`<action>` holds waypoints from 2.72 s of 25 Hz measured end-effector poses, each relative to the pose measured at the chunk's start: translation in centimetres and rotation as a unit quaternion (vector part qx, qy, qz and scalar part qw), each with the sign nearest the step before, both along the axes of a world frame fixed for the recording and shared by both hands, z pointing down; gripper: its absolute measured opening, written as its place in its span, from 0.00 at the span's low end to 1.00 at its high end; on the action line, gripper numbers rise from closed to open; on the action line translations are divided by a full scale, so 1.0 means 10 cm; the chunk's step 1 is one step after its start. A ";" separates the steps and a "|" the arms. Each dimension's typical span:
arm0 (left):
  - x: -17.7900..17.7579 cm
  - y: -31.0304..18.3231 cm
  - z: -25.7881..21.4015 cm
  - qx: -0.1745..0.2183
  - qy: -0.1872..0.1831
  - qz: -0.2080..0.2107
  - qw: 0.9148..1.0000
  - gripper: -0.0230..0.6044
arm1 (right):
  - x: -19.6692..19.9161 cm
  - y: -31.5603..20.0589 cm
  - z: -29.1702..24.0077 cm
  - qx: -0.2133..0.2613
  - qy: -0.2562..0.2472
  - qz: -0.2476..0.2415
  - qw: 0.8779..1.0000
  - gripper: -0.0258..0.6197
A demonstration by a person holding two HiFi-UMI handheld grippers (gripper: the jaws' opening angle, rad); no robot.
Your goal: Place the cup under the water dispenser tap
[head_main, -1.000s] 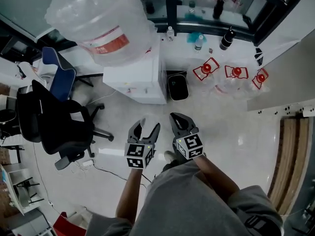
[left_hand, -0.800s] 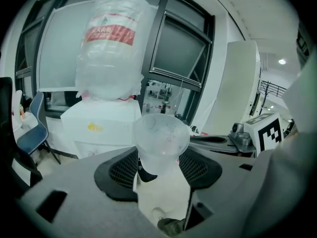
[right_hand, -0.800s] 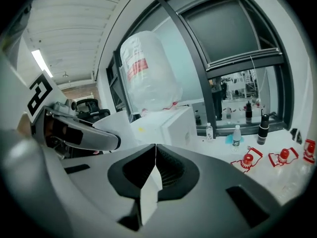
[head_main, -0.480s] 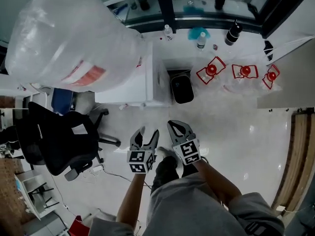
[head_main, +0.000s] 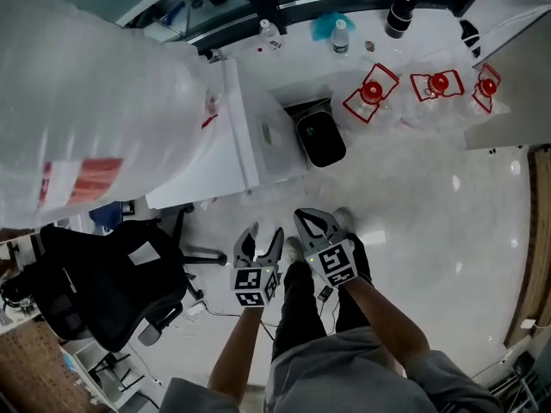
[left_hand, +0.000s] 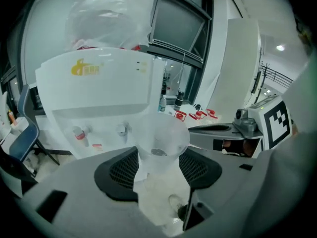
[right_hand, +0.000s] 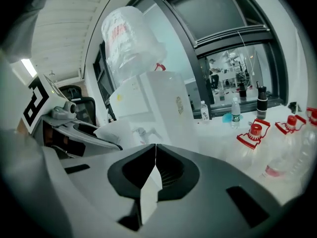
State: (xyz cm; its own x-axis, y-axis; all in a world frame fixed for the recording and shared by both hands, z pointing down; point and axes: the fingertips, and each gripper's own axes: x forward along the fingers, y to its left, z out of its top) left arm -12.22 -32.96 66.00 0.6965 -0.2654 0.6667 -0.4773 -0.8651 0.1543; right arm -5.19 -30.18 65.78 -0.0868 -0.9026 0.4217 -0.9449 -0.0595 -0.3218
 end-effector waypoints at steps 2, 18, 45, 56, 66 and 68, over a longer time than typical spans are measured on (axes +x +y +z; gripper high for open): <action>-0.01 0.02 0.11 0.005 -0.002 0.031 1.000 0.45 | -0.06 0.00 0.11 -0.005 0.000 0.009 1.000 0.06; -0.24 -0.30 1.24 0.030 0.002 0.047 0.998 0.45 | -0.14 -0.17 0.76 -0.003 0.018 0.071 0.997 0.06; 0.12 -1.10 2.59 0.102 0.026 -0.057 0.993 0.45 | 0.04 0.19 1.55 -0.023 -0.009 0.208 0.978 0.06; 0.18 -1.13 2.63 0.101 0.030 -0.051 0.993 0.46 | 0.06 0.23 1.59 -0.036 -0.009 0.210 0.977 0.06; 0.19 -1.14 2.62 0.094 0.022 -0.046 0.994 0.54 | 0.09 0.19 1.49 -0.017 -0.008 0.214 0.977 0.06; 0.14 -1.10 2.61 0.091 0.018 -0.045 0.995 0.55 | 0.07 0.22 1.49 -0.026 -0.007 0.206 0.978 0.06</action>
